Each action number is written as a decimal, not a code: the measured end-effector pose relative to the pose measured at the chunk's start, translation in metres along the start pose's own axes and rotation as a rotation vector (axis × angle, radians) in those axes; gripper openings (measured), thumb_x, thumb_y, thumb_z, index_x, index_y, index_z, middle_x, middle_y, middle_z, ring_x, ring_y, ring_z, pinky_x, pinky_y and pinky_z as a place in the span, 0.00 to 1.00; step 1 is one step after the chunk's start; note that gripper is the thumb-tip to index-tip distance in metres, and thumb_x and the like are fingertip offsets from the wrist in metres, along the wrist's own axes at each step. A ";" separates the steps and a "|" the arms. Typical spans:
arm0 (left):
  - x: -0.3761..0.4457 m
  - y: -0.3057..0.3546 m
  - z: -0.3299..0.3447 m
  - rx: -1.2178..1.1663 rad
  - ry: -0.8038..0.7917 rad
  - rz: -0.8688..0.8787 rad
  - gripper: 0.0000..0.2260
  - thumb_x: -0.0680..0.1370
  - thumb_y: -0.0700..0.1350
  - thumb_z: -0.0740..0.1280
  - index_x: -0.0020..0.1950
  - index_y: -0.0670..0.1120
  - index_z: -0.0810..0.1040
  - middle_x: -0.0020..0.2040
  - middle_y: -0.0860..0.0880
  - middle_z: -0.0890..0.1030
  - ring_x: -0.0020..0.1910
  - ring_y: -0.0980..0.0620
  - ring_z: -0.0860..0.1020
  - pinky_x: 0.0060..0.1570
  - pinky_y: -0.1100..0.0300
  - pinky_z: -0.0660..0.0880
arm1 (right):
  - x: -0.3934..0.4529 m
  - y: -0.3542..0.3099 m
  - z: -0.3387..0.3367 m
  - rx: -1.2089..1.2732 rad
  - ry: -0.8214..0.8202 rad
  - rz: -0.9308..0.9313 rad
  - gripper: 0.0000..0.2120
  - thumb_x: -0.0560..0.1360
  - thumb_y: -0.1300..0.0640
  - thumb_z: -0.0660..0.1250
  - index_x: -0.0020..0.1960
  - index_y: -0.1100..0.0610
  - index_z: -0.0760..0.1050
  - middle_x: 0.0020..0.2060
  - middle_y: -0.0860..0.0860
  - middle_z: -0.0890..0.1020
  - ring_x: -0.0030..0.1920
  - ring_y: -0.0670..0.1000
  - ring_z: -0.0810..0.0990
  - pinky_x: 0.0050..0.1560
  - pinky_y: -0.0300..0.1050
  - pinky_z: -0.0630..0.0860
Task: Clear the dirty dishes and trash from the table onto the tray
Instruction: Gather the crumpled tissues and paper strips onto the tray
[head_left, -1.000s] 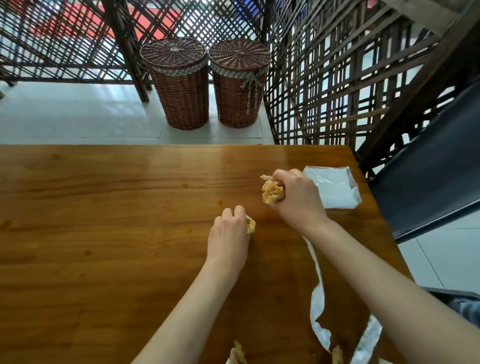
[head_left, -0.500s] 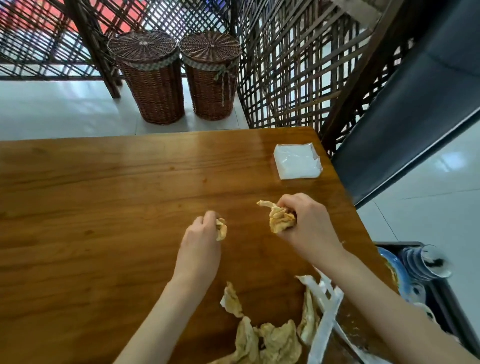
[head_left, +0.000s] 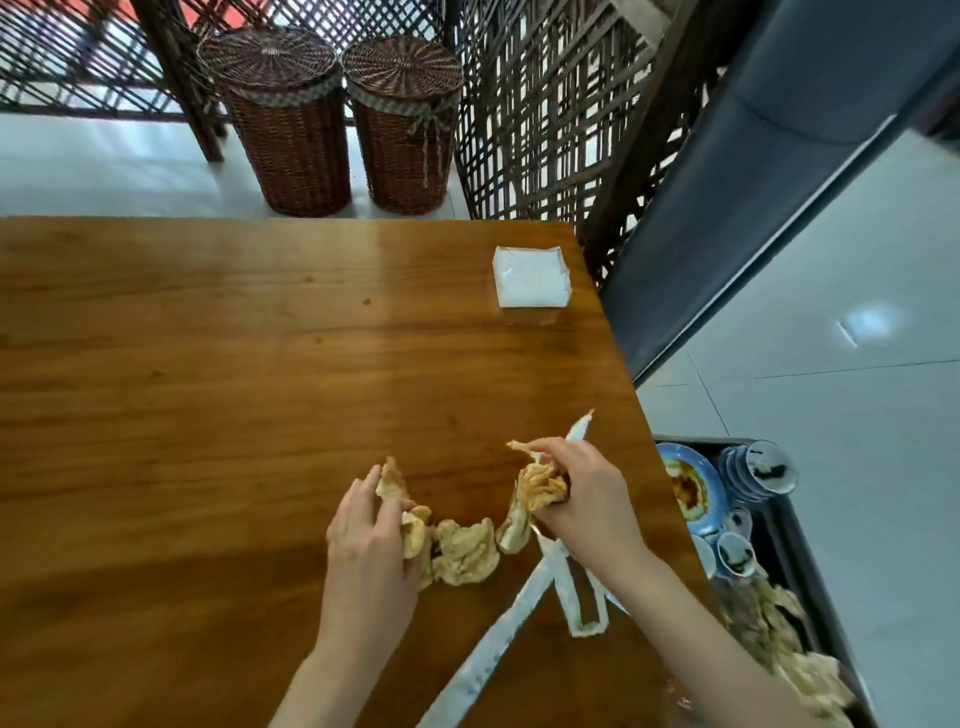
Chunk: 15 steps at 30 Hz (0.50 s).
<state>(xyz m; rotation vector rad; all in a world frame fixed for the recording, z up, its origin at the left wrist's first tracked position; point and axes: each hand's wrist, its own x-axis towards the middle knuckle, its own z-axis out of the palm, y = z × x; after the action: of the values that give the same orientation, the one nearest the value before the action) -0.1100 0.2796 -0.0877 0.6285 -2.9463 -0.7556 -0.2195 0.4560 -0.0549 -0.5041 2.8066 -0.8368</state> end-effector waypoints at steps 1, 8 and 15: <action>-0.004 0.002 0.005 0.012 -0.009 0.012 0.15 0.70 0.41 0.73 0.56 0.45 0.78 0.70 0.40 0.68 0.71 0.40 0.64 0.68 0.49 0.61 | -0.004 0.005 0.002 -0.007 -0.021 -0.008 0.24 0.68 0.60 0.74 0.62 0.48 0.74 0.49 0.46 0.77 0.48 0.44 0.76 0.50 0.35 0.75; -0.009 0.017 0.033 -0.004 -0.016 0.030 0.15 0.75 0.49 0.67 0.59 0.49 0.70 0.76 0.42 0.55 0.76 0.45 0.50 0.72 0.51 0.55 | -0.019 0.027 0.019 -0.158 -0.173 -0.072 0.27 0.68 0.49 0.73 0.64 0.48 0.70 0.65 0.49 0.68 0.64 0.51 0.64 0.62 0.43 0.65; -0.008 0.023 0.039 0.138 -0.108 -0.016 0.42 0.70 0.70 0.59 0.76 0.51 0.48 0.77 0.41 0.43 0.75 0.42 0.41 0.72 0.48 0.49 | -0.019 0.040 0.016 -0.227 -0.500 -0.079 0.53 0.59 0.36 0.74 0.70 0.30 0.40 0.72 0.45 0.29 0.72 0.56 0.27 0.68 0.70 0.41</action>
<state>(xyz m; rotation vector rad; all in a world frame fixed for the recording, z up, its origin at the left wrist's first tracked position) -0.1166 0.3185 -0.1109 0.6406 -3.1168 -0.6096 -0.2092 0.4867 -0.0892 -0.7439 2.4328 -0.3368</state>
